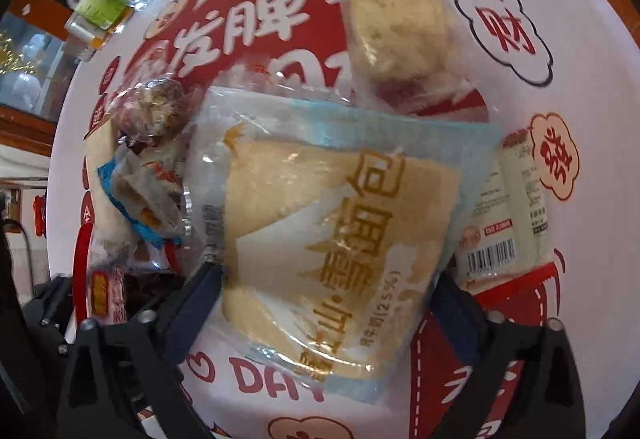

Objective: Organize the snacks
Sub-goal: 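Grasp the red-edged snack pack with left tool while right tool grasps the bread bag, then carry both packs over the white tray and release them inside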

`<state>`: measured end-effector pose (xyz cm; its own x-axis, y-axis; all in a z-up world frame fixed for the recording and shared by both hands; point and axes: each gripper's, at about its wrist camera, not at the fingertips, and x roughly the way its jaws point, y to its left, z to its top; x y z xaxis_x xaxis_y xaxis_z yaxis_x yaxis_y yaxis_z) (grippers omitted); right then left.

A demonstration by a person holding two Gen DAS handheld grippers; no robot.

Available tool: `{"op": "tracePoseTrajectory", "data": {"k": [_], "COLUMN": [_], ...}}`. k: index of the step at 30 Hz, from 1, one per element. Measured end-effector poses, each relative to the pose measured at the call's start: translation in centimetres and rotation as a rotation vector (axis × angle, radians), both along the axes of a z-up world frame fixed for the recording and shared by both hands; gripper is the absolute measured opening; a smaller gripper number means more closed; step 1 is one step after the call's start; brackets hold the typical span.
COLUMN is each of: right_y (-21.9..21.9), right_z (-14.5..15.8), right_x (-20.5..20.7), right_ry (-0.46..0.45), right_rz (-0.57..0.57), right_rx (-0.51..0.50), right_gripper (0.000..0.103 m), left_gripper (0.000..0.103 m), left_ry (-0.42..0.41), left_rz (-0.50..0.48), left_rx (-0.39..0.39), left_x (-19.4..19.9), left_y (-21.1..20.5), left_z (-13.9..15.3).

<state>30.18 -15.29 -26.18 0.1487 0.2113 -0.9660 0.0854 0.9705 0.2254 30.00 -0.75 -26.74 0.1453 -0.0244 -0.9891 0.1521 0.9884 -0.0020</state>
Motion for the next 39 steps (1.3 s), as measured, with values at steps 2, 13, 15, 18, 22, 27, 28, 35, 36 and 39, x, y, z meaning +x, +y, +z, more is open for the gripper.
{"op": "tracePoseTrajectory", "data": {"k": [2,13,15,18,22,27,28,35,36,39], "right_y": [-0.5,-3.0,-3.3,-3.4,-3.4,-4.3,-4.6,-6.6,-6.7,-7.0], "right_z": [0.4,5.4,7.3,9.7,13.9,18.5,19.6,22.7,22.9,22.7], "right_x": [-0.1,-2.9,-4.7,-6.8,-11.5,-16.7,-18.1,-23.4,-24.2,-25.6], "right_ry": [-0.011,-0.145,-0.212,-0.299,-0.442,-0.597,-0.631,-0.723,-0.727,-0.727], "right_rz": [-0.016,-0.037,-0.04,-0.046,-0.033,-0.016,-0.012,0.028,0.041,0.07], "right_rx": [0.034,0.137,0.143,0.129,0.08,0.065,0.065,0.079,0.077,0.079], "right_gripper": [0.07,0.026,0.026,0.026,0.026,0.026,0.026,0.026,0.026,0.026], "left_gripper": [0.029,0.024,0.024,0.024,0.024,0.024,0.024,0.024,0.024,0.024], "left_ry": [0.001,-0.076,-0.111,-0.175,-0.255,-0.326,-0.345,-0.423,-0.424,-0.427], "left_rz": [-0.005,0.009,0.009,0.006,-0.009,0.007,0.016,0.026,0.022,0.01], "left_rx": [0.012,-0.038,-0.049,-0.061,-0.063,-0.075,-0.082,-0.083,-0.076,-0.032], "left_x": [0.0,-2.5,-3.3,-5.3,-8.7,-12.5,-13.3,-18.0,-18.6,-20.6], "left_y": [-0.6,-0.4,-0.5,-0.1,0.1,-0.3,-0.4,-1.7,-2.1,-3.1], "left_z": [0.1,4.7,6.5,10.0,14.8,19.0,20.0,23.8,23.9,23.9]}}
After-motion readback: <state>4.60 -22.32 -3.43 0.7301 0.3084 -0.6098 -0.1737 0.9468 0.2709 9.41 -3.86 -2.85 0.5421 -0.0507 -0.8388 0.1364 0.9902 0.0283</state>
